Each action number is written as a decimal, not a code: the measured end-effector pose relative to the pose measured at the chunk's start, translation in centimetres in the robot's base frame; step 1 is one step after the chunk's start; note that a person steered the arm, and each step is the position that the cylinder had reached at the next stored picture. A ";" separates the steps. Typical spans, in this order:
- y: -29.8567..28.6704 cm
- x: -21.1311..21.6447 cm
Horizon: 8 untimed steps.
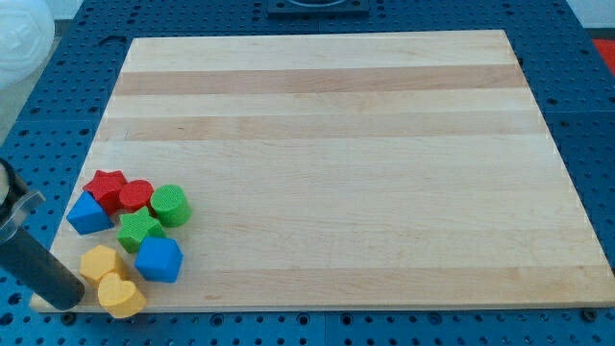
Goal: Push the red star to the top left of the red circle
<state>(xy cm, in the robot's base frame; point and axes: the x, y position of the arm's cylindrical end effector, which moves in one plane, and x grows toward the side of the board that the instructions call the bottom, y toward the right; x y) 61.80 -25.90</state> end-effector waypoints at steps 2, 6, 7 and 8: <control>0.1 0.0; 0.1 -5.4; 0.1 -7.8; 0.4 -10.9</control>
<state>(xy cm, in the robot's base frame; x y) 50.92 -25.55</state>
